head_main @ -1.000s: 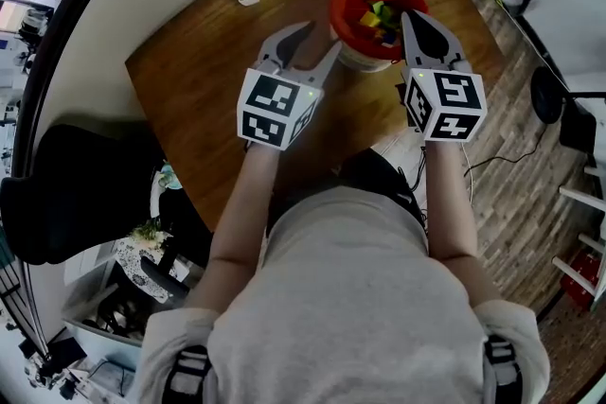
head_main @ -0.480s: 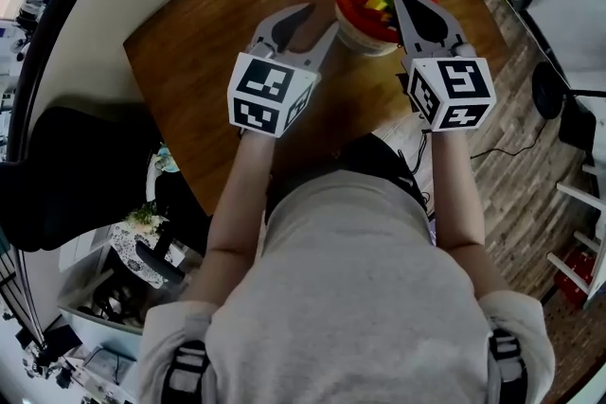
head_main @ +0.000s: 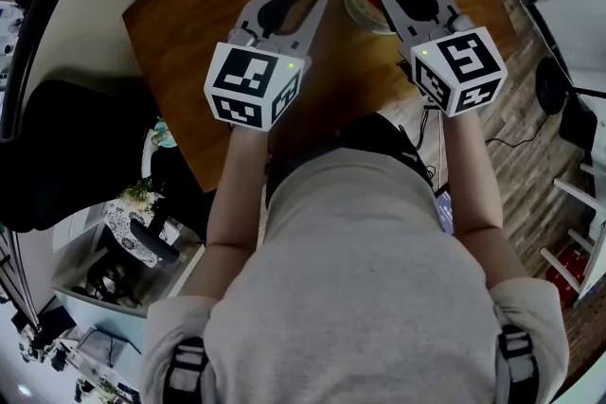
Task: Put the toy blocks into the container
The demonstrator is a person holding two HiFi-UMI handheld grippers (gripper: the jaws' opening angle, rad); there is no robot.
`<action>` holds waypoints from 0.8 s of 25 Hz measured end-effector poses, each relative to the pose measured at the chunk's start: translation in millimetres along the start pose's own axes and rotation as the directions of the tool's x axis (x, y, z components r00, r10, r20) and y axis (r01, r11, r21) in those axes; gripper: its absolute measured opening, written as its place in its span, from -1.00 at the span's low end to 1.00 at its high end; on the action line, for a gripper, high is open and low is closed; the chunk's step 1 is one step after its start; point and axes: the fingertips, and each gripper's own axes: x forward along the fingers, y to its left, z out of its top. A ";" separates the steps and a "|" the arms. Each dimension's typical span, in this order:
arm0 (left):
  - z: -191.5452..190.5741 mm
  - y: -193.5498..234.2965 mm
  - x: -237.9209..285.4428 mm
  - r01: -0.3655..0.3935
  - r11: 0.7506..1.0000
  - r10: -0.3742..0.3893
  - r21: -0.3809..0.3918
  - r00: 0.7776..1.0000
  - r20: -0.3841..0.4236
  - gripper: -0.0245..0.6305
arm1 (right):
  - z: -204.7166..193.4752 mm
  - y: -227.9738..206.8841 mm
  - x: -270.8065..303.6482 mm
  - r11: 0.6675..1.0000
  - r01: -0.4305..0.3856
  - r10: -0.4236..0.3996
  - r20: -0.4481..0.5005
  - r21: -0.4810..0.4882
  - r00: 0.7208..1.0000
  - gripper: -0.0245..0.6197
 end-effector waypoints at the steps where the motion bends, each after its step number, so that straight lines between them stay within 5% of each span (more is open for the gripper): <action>1: -2.7 1.3 -2.9 -0.008 1.000 0.008 -0.005 1.000 -0.002 -0.63 | -1.3 7.9 2.1 0.999 -0.041 0.041 -0.013 -0.013 0.999 -0.89; 7: -23.0 9.1 -20.0 -0.054 0.998 0.052 -0.044 0.998 -0.029 -0.82 | -11.5 47.9 6.9 0.976 -0.211 0.206 -0.084 -0.057 0.975 -0.89; 13: -36.7 10.3 -35.8 -0.076 0.995 0.073 -0.063 0.996 -0.050 -0.88 | -27.5 82.4 8.0 0.945 -0.314 0.299 -0.152 -0.086 0.942 -0.89; 20: -68.0 8.1 -45.8 -0.129 0.989 0.116 -0.073 0.980 -0.164 -0.88 | -40.5 104.9 12.2 0.920 -0.382 0.359 -0.197 -0.092 0.912 -0.89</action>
